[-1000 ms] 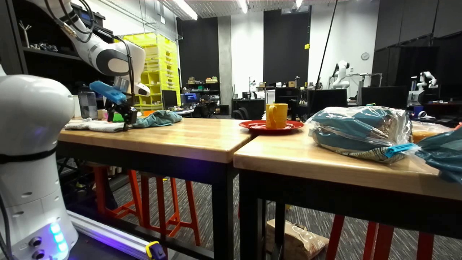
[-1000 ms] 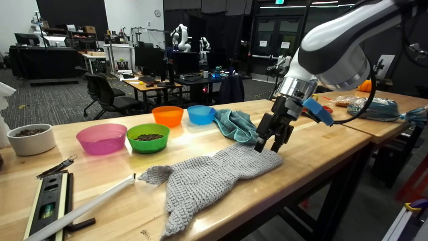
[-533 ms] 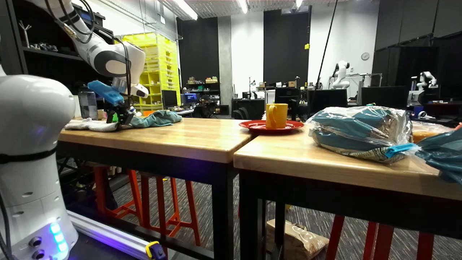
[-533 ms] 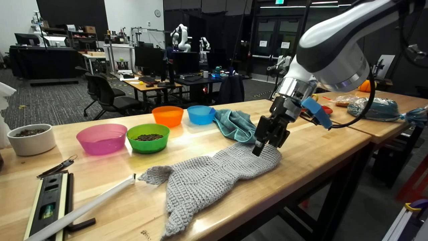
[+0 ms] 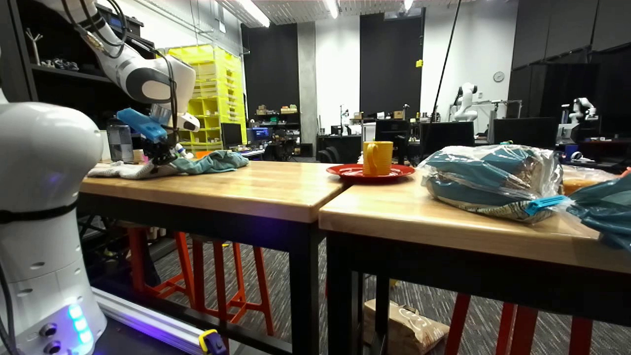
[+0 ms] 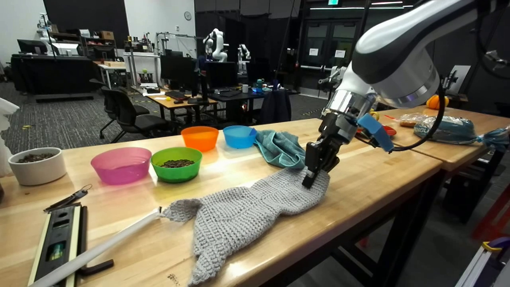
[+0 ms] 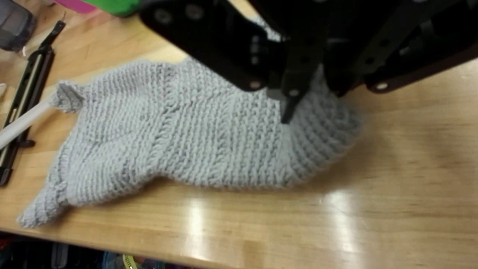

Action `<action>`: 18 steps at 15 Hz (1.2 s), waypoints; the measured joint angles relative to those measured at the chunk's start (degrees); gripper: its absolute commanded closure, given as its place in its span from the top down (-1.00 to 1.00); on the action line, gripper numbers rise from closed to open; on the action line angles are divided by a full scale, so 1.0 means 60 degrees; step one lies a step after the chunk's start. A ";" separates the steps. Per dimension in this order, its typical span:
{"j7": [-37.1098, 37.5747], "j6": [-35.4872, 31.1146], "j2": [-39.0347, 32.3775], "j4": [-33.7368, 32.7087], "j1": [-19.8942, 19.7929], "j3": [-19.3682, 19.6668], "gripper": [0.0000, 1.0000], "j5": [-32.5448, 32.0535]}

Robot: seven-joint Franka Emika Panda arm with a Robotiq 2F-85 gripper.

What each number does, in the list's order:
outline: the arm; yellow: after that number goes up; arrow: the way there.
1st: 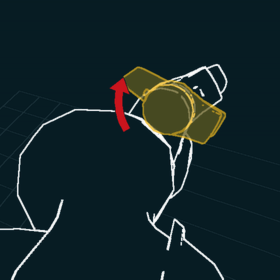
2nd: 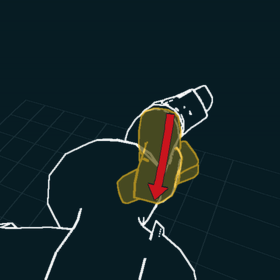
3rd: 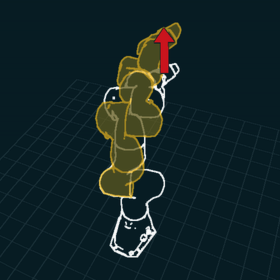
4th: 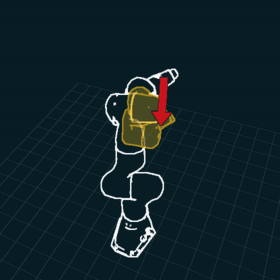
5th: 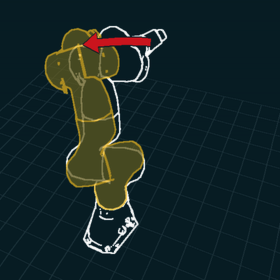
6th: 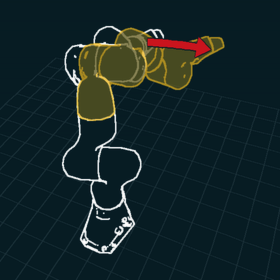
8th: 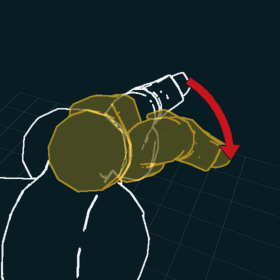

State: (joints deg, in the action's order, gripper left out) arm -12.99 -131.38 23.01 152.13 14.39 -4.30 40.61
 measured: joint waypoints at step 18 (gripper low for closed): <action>0.0750 -0.0376 -0.0283 -0.1593 0.1164 -0.2082 -0.97 -0.0797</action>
State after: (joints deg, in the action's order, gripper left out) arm -8.49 -133.64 21.31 142.57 21.37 -16.79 35.83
